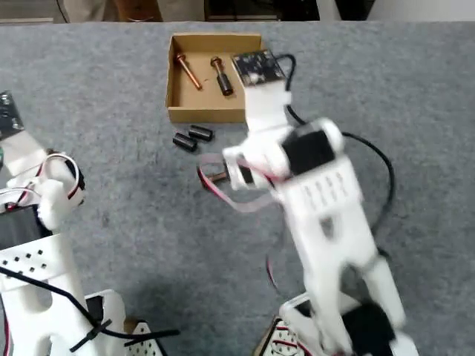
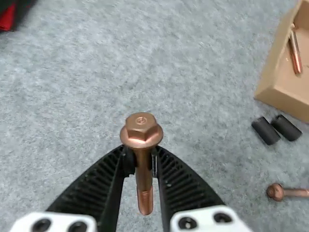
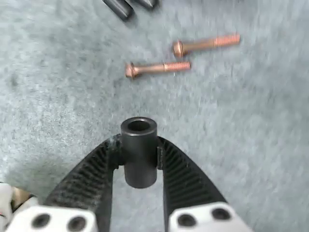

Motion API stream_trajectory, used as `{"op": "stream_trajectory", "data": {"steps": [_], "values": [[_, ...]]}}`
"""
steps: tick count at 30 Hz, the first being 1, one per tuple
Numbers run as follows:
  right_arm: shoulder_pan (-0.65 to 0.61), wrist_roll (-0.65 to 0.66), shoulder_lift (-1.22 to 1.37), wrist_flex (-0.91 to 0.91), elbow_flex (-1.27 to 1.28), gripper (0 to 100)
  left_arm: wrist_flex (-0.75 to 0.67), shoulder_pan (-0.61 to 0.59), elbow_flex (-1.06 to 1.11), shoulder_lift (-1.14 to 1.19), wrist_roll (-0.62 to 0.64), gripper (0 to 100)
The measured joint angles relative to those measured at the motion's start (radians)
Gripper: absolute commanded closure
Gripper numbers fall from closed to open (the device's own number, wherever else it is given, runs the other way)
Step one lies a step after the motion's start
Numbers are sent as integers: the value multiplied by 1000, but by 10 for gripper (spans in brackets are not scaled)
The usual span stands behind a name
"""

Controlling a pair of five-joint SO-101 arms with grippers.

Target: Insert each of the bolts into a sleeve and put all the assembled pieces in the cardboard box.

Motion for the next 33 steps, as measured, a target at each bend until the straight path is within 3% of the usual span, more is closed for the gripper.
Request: {"op": "stream_trajectory", "data": {"steps": [6,13,17,21,24,29,33], "values": [[0,83,-388,-373,456,997,-6,69,0,0,0,982],[0,89,-792,-1106,1105,997,-147,101,0,0,0,982],[0,89,-956,-1445,1344,997,-236,106,0,0,0,982],[-2,97,-1068,-1568,1470,997,-279,189,0,-5,0,982],[-52,184,-1148,-1657,1576,997,-287,298,0,-60,0,982],[-120,236,-1243,-1728,1593,997,-376,494,0,-176,17,982],[-127,224,-1254,-1732,1593,997,-466,586,0,-216,75,982]]}}
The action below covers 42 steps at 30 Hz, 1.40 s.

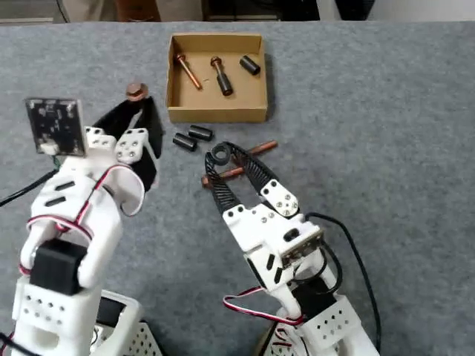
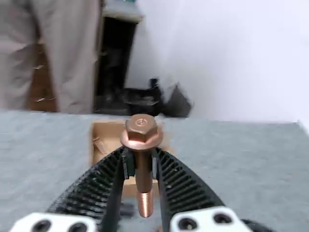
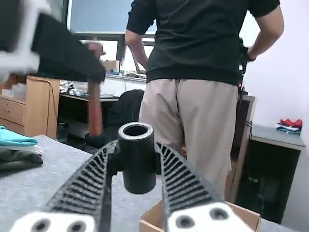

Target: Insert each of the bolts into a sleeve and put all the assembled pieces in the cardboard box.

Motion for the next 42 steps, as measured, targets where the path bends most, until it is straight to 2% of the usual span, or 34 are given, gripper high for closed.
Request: {"op": "stream_trajectory", "data": {"steps": [10,13,17,21,27,35,42], "values": [[0,-195,0,181,0,997,-23,170,0,-2,12,982],[0,-206,0,195,0,997,-23,212,0,2,5,982],[2,-206,0,196,0,997,-28,253,11,57,-91,982],[2,-206,2,203,0,997,-37,267,6,94,-129,982],[2,-206,0,270,0,997,-40,272,5,109,-129,982],[2,-206,0,273,0,997,-34,276,5,109,-129,982],[-2,-206,-2,275,0,997,71,311,5,109,-129,982]]}}
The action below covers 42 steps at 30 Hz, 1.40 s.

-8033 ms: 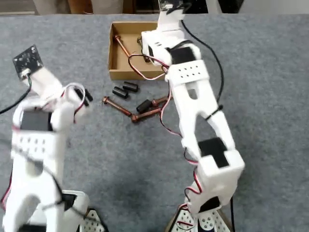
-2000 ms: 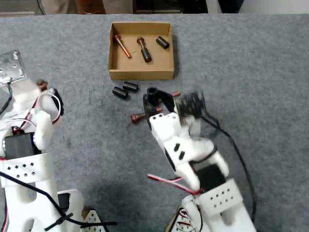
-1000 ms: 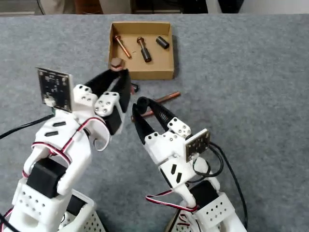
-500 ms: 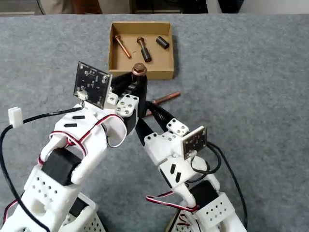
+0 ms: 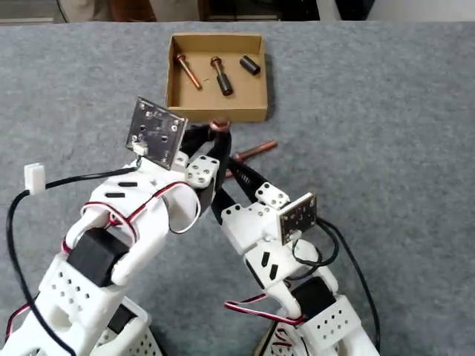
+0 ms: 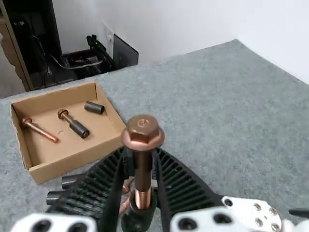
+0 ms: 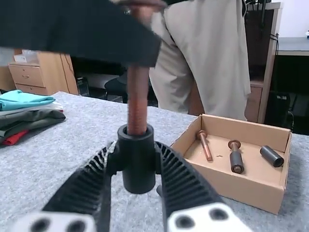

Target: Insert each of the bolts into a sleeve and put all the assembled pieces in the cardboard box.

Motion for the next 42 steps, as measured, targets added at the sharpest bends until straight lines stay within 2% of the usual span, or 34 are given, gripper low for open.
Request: {"op": "stream_trajectory", "data": {"steps": [33,35,38,39,42], "values": [[-2,0,2,6,0,997,5,-44,43,-2,2,974],[-2,0,2,6,0,997,5,-44,43,-2,2,889],[-2,0,2,6,0,997,18,-48,54,-2,2,666],[0,0,2,6,0,997,43,-51,58,-2,2,621],[0,0,2,14,0,997,106,-52,58,0,15,642]]}}
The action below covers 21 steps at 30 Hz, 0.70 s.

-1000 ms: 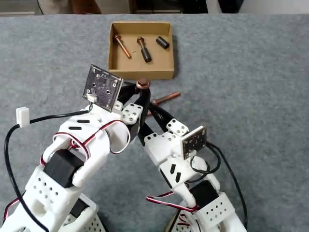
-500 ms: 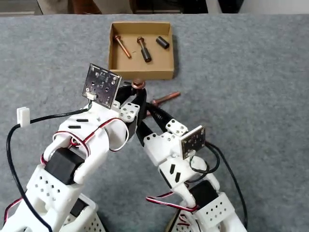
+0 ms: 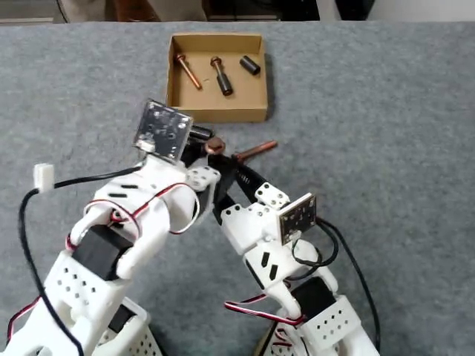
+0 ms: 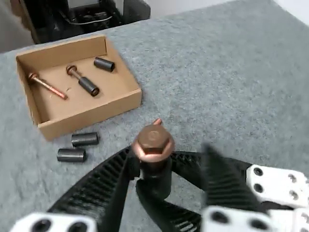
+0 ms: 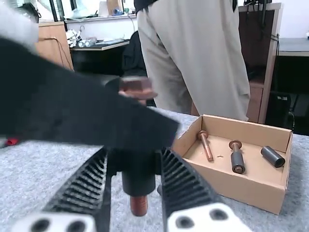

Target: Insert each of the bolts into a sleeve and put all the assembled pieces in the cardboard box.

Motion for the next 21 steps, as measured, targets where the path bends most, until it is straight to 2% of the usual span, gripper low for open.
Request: {"op": "stream_trajectory", "data": {"steps": [7,11,15,19,21], "values": [[0,0,0,48,0,997,20,-9,-12,-2,44,653],[0,0,0,48,0,997,21,-55,-37,-2,44,657],[6,-18,0,48,-14,997,34,-153,-121,-2,44,658],[77,-71,2,48,-137,997,109,-296,-210,-58,52,659],[101,-77,29,48,-196,997,132,-354,-224,-106,54,694]]}}
